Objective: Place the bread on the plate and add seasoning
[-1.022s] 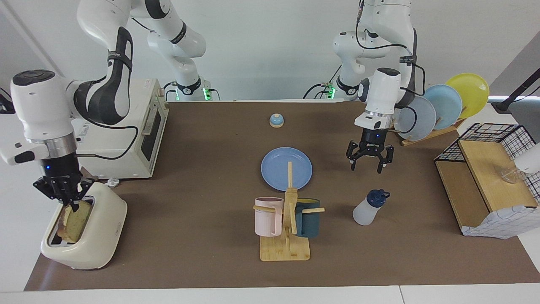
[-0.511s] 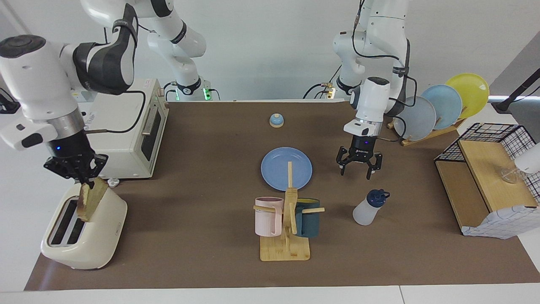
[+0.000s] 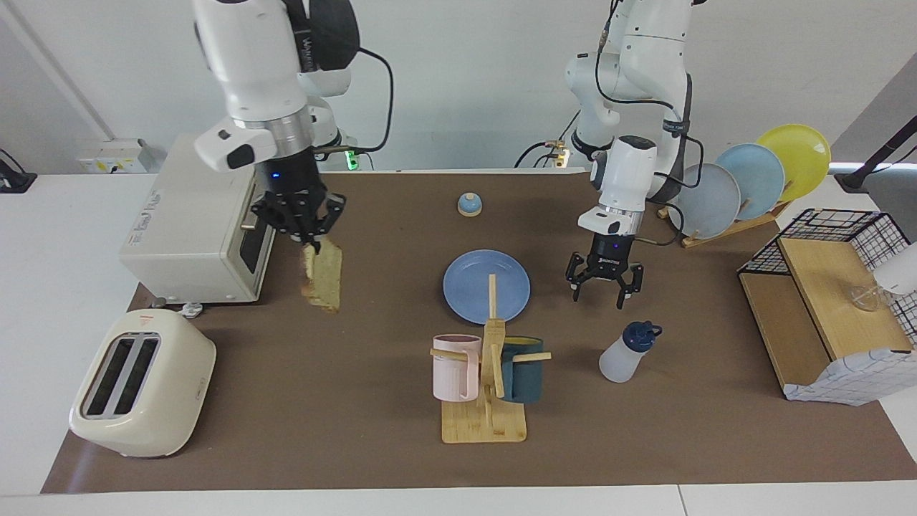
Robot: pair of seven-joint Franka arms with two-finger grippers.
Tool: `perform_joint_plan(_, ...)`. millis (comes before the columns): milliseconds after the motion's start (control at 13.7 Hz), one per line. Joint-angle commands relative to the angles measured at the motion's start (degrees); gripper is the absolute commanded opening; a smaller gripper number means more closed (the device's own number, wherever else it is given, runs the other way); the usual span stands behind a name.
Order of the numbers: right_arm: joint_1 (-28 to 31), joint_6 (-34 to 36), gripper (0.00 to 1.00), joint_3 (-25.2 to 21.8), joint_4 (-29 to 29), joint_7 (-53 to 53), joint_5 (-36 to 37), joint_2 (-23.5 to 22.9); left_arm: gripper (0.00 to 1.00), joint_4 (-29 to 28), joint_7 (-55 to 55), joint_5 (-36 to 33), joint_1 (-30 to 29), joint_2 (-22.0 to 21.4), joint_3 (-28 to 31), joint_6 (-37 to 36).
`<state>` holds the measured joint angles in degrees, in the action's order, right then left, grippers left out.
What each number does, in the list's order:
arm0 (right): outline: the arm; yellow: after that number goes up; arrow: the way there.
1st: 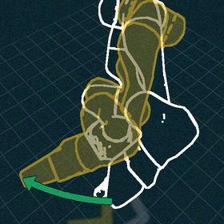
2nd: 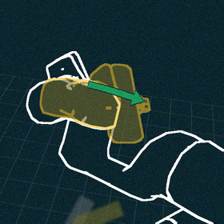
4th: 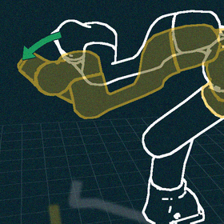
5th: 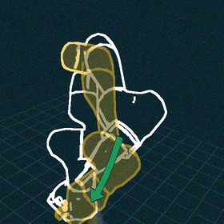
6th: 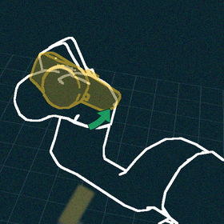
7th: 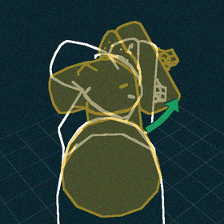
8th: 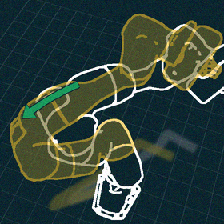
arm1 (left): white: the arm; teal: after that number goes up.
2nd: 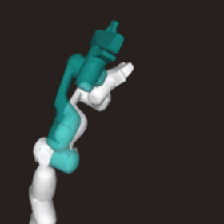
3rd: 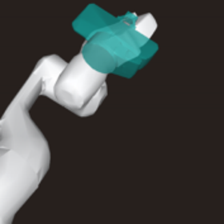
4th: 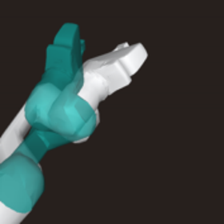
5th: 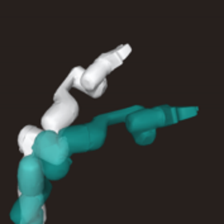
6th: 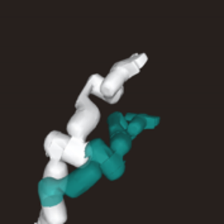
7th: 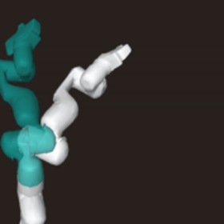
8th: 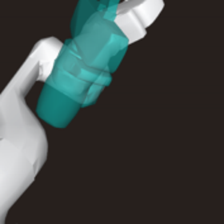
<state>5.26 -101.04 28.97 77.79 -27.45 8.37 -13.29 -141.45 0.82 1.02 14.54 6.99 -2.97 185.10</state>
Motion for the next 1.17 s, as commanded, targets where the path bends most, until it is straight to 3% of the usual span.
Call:
perform_joint_plan(0,1.15,-3.7,0.0,7.82,4.89,-8.72,1.03,-0.07,1.0,3.27,0.5,-0.58,0.48,2.5,1.47,0.88)
perform_joint_plan(219,1.06,-14.06,0.0,16.09,13.75,-20.41,9.52,-1.65,1.0,3.54,0.5,-0.58,0.57,2.86,2.0,0.88)
perform_joint_plan(511,0.8,-25.06,0.0,21.73,24.05,-33.88,20.0,-3.5,1.0,6.96,0.5,-0.58,0.75,6.01,2.88,0.88)
perform_joint_plan(876,0.62,-30.08,0.0,23.85,25.82,-36.27,22.74,-4.29,1.0,8.46,0.5,-0.41,1.97,7.95,5.07,1.23)
perform_joint_plan(1095,-0.87,-32.55,0.0,24.02,26.0,-38.2,29.83,-8.05,1.0,10.48,0.41,-0.14,12.48,10.32,16.28,1.23)
